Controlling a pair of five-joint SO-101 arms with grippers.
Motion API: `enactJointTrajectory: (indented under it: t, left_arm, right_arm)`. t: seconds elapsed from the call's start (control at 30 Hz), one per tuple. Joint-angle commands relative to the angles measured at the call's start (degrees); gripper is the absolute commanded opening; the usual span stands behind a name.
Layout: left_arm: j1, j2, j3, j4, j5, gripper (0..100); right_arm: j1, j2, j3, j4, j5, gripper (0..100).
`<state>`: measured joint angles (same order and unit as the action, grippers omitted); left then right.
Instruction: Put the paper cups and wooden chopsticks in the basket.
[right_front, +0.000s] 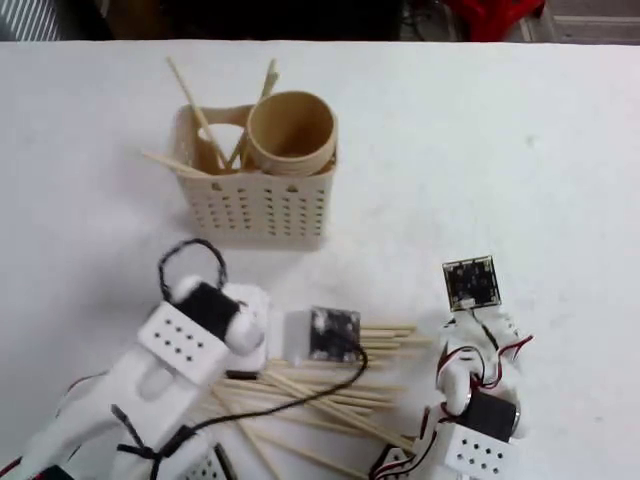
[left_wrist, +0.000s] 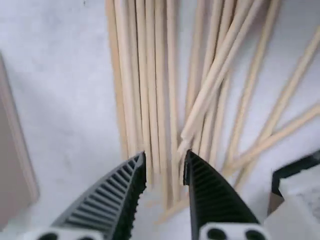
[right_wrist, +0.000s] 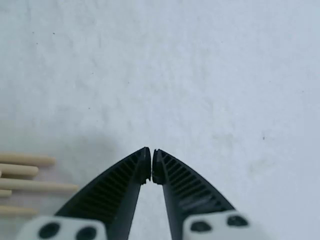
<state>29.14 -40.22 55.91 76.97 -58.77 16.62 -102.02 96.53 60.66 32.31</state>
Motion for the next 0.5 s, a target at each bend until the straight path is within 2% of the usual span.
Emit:
enactJointTrajectory:
  t: [0.0,0.17,0.47]
  left_arm:
    - [5.1,0.2,3.1,-4.6,-1.0,16]
    - [9.8,0.2,6.4,-8.2,-0.9,18]
    - [9.9,0.3,7.3,-12.1,-0.5,18]
  right_arm:
    - [0.4,-0.6,0.4,0.4,0.3,2.5]
    - [0.4,-0.6,0.4,0.4,0.3,2.5]
    - [0.4,-0.6,0.4,0.4,0.3,2.5]
